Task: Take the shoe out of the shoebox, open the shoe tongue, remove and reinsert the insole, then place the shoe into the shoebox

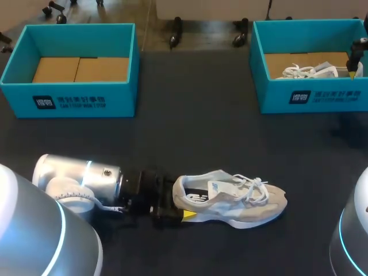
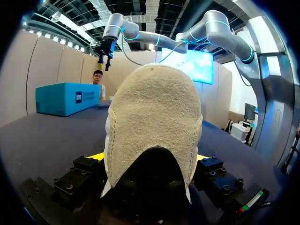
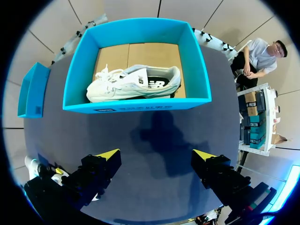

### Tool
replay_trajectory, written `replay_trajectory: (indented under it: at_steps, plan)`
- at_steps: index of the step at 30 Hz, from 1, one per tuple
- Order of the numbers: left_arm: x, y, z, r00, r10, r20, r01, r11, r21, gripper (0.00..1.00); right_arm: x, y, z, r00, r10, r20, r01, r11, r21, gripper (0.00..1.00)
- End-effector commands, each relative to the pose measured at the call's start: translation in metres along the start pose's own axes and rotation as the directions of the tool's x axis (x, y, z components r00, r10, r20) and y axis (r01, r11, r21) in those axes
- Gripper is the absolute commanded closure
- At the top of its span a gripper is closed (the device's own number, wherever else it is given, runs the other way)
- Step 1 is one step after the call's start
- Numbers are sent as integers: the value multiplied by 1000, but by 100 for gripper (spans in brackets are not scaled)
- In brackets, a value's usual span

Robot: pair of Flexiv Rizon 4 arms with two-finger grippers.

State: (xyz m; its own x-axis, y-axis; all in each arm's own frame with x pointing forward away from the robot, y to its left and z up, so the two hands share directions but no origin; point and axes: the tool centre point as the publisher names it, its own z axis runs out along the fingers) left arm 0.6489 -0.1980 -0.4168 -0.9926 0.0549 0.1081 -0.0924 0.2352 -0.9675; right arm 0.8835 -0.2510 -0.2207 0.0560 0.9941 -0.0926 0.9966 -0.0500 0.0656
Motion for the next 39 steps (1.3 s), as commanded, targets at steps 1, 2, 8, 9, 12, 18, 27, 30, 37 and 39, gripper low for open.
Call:
replay_trajectory:
  at_steps: [1,2,8,9,12,18,27,30,37,39]
  plan:
    - [2,0,2,1000,-2,9,2,1000,0,0,0,0,0,1000,0,0,0,1000,0,0]
    - [2,0,2,1000,-3,10,3,1000,1,0,0,0,0,1000,0,0,0,1000,0,0]
    - [2,1,2,1000,-7,14,7,1000,7,0,0,0,0,1000,0,0,0,1000,0,0]
    - [2,1,3,1000,-7,14,7,1000,9,0,0,0,0,1000,0,0,0,1000,0,0]
    - [3,1,4,1000,-8,14,8,1000,12,0,0,0,0,1000,0,0,0,1000,0,0]
    - [3,2,8,1000,-13,13,13,1000,14,0,0,0,0,1000,0,0,0,1000,0,0]
    - [1,6,12,1000,-14,8,14,1000,1,100,0,0,0,1000,0,0,0,1000,0,0]
    - [-1,6,9,1000,-9,0,9,1000,-3,100,0,0,0,1000,0,0,0,1000,0,0]
    - [-5,6,5,999,2,-49,-3,1000,-19,100,0,0,0,1000,0,0,0,1000,0,0]
    - [-7,7,5,998,4,-58,-5,1000,-19,100,0,0,0,1000,0,0,0,1000,0,0]
